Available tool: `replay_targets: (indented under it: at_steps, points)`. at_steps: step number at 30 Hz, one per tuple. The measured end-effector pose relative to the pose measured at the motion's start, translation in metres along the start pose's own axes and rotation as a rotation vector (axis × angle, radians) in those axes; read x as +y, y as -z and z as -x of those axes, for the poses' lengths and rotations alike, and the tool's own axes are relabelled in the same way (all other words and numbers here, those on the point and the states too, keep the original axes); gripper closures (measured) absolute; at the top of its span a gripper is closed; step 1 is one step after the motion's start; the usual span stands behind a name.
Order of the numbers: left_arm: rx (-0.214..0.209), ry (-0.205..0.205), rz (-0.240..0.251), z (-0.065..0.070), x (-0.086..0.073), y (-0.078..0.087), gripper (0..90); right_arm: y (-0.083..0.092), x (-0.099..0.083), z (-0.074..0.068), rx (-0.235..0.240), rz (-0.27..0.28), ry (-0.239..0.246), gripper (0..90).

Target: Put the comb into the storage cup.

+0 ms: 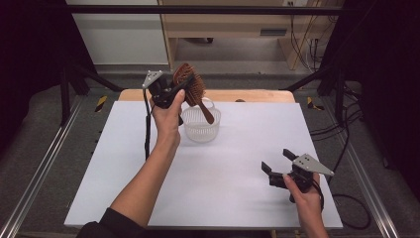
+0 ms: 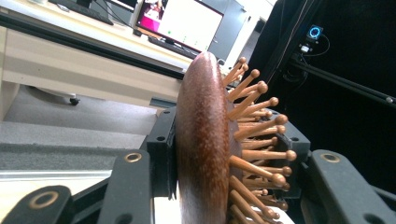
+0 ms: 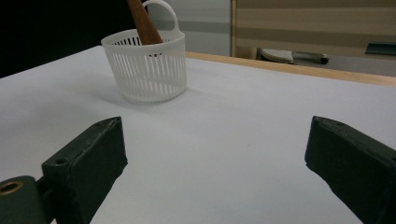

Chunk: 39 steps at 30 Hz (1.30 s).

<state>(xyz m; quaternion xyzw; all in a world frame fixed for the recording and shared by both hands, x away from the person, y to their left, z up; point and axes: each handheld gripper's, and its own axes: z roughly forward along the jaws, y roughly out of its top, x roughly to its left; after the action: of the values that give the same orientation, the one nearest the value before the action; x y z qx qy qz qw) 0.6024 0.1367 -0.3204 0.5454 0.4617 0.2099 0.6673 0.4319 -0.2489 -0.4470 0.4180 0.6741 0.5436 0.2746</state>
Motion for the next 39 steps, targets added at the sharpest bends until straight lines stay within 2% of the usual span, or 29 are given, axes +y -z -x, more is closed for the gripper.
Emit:
replay_targets:
  at_steps: [4,13,20,39]
  points:
    - [0.004,-0.009,-0.012,-0.001,-0.005,-0.002,52.3,-0.001,0.000,0.000,0.003,-0.002,0.001,5.6]
    - [-0.001,0.008,-0.026,0.002,-0.022,-0.006,52.2,-0.001,-0.001,0.000,0.005,-0.007,0.003,5.6]
    - [-0.007,-0.010,-0.033,0.002,-0.034,-0.010,52.1,-0.001,-0.001,0.001,0.008,-0.007,0.006,5.6]
    - [0.003,-0.029,-0.043,0.000,-0.047,-0.014,51.8,-0.001,-0.001,0.002,0.011,-0.008,0.008,5.6]
